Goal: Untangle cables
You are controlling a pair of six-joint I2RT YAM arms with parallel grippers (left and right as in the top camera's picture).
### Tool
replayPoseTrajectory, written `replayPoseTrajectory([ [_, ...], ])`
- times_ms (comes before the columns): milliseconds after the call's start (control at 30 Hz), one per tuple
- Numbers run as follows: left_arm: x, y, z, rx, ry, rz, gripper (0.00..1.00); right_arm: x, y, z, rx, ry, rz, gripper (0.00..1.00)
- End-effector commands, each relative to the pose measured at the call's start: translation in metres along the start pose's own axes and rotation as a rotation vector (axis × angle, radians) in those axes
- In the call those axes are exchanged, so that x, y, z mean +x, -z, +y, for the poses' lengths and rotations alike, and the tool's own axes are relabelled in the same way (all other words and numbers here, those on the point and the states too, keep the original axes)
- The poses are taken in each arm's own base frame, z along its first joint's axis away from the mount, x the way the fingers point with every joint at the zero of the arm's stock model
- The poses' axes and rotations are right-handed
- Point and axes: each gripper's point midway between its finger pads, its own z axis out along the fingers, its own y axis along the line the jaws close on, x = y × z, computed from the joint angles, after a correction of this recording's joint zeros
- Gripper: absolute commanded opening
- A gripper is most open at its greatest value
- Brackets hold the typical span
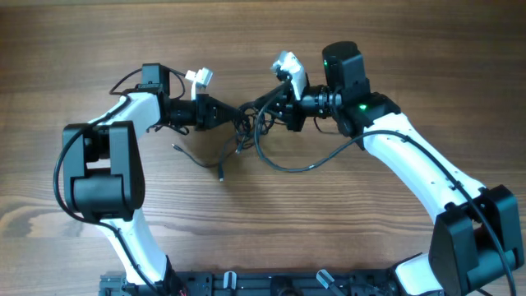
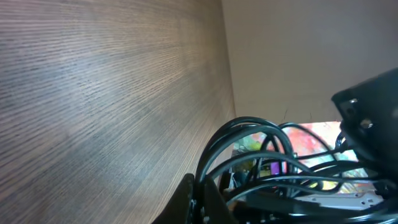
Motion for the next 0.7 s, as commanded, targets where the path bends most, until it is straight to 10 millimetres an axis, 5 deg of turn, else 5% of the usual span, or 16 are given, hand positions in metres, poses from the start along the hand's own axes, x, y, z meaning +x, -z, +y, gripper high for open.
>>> replayPoseTrajectory([
  [0,0.007,-0.016,-0.004,0.011,-0.010,0.044,0.04,0.000,0.002,0.009,-0.002,-0.033,0.017,0.09],
  [100,0.016,-0.033,-0.011,0.022,-0.023,0.089,0.04,0.005,0.003,-0.005,0.078,-0.031,0.037,0.30],
  [267,0.021,-0.041,-0.014,0.027,-0.031,0.113,0.04,0.019,0.005,-0.014,0.136,0.060,0.099,0.47],
  [367,0.022,-0.041,-0.008,-0.004,-0.048,0.116,0.04,0.044,0.009,-0.021,0.177,0.103,0.202,0.47],
  [500,0.028,-0.039,0.009,-0.107,-0.015,0.136,0.04,0.069,0.015,-0.053,0.332,0.124,0.322,0.47],
  [667,0.028,-0.038,0.011,-0.119,-0.017,0.135,0.04,0.111,-0.012,-0.062,0.261,0.178,0.435,0.50],
])
